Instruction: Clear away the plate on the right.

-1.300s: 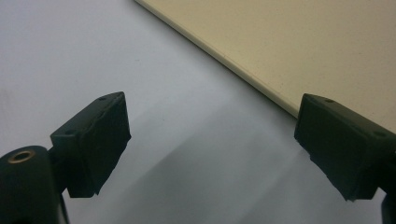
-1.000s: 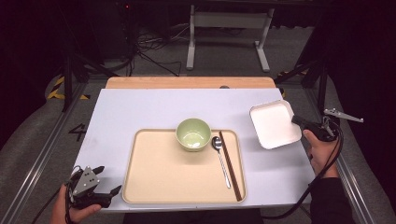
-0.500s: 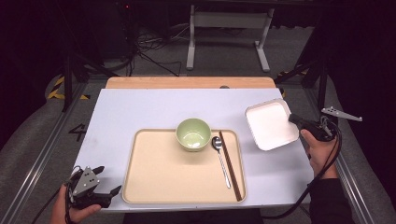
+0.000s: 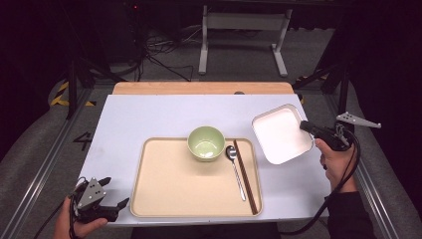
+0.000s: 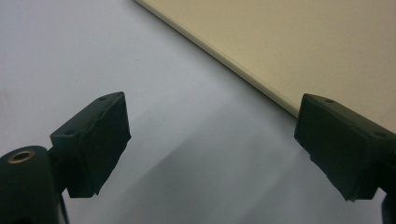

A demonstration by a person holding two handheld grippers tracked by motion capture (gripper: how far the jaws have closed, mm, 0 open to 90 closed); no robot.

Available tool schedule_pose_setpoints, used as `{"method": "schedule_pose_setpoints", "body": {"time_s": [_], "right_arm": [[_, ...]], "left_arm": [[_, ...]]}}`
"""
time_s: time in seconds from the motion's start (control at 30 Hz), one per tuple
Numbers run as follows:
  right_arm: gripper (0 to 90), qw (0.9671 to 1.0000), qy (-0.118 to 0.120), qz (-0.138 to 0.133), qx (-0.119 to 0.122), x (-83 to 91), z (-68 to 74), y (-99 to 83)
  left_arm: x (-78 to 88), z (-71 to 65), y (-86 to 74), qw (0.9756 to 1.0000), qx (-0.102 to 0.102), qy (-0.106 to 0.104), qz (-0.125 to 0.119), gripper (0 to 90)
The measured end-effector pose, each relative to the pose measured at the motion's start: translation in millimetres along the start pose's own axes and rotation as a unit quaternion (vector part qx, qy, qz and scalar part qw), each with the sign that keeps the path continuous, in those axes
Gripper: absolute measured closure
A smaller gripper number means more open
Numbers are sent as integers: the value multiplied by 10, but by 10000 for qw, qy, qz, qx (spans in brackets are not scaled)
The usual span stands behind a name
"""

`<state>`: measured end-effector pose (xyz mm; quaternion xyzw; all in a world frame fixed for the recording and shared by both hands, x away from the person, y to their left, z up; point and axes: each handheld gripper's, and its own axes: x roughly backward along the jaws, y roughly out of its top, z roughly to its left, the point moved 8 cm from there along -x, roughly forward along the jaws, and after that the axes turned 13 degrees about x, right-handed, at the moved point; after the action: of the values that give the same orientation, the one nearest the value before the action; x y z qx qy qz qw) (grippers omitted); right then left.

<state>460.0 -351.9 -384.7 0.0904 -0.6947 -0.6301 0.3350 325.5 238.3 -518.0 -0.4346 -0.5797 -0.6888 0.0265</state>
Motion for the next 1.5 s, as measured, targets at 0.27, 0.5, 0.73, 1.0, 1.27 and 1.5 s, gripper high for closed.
{"method": "schedule_pose_setpoints", "body": {"time_s": [0.27, 0.5, 0.73, 1.0, 1.27, 1.5], "right_arm": [[893, 9997, 173, 10, 142, -48, 156, 49], [893, 9988, 370, 4, 334, -95, 334, 110], [894, 9979, 467, 56, 454, -185, 486, 113], [893, 9947, 777, 138, 659, -322, 750, 100], [893, 9906, 1002, 246, 902, -425, 964, 90], [893, 9863, 1196, 328, 1092, -488, 1150, 82]], "left_arm": [[1, 2, -1, 10000, -5, 11, 7, 113], [3, 3, 1, 10000, -7, 16, -1, 113], [-1, 2, -3, 10000, 3, 18, 15, 112], [-5, 0, -6, 10000, 2, -27, 22, 112], [-7, 0, -8, 10000, -2, -23, 39, 112], [-8, 3, -11, 10000, 0, -27, 48, 111]]}}
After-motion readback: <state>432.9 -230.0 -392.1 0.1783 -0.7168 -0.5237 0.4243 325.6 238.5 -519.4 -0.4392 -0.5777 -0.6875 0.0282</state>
